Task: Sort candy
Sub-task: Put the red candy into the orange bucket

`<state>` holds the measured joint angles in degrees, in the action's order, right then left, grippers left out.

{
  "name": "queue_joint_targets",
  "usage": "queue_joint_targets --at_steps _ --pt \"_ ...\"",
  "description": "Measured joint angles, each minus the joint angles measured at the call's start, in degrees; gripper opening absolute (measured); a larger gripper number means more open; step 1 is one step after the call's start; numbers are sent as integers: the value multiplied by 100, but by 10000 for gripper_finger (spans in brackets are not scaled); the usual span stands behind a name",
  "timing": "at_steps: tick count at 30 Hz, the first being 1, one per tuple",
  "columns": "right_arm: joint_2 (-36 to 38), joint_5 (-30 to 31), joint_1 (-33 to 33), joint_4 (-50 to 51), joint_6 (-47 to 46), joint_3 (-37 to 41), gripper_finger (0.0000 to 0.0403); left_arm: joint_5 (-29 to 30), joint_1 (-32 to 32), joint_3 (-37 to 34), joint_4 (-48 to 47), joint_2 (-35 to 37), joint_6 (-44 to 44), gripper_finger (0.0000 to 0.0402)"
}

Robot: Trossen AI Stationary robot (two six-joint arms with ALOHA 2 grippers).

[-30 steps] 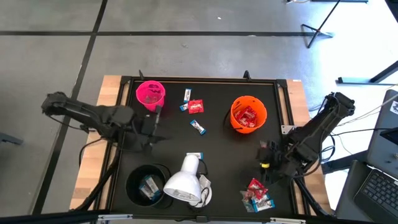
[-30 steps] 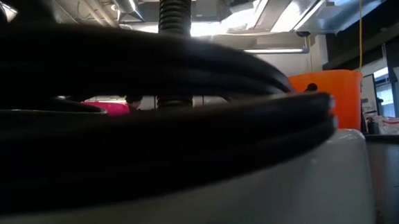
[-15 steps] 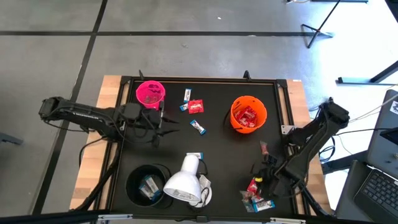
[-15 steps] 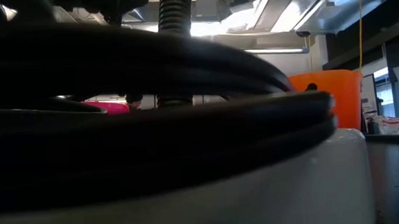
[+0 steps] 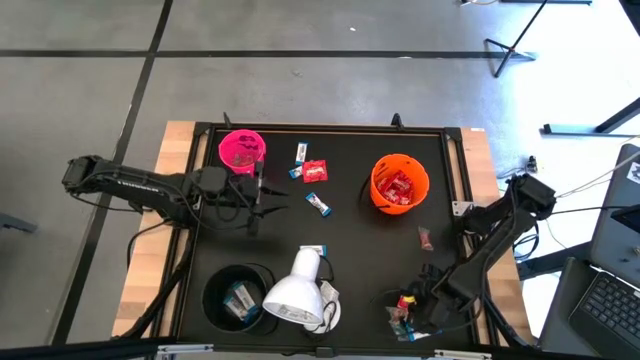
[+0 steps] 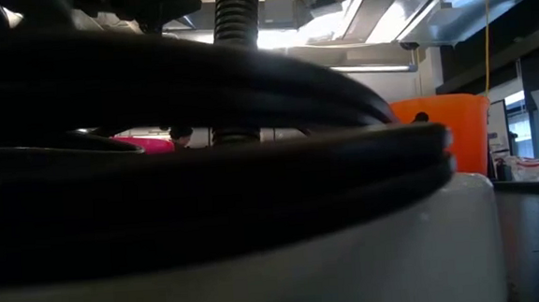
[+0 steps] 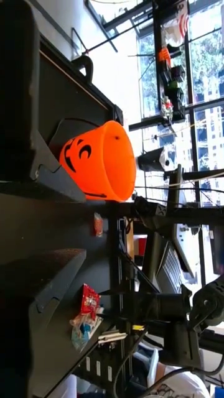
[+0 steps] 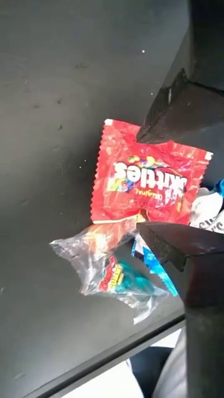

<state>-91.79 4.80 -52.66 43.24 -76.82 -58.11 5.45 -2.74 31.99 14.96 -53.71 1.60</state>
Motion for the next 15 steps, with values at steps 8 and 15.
queue_joint_targets --at_steps 8,15 --pt "0 310 -447 -22 -971 231 213 0 -4 0 -4 0 -8 122" --pt "0 419 -560 -47 -1359 418 213 0 -4 0 -4 0 -154 122"
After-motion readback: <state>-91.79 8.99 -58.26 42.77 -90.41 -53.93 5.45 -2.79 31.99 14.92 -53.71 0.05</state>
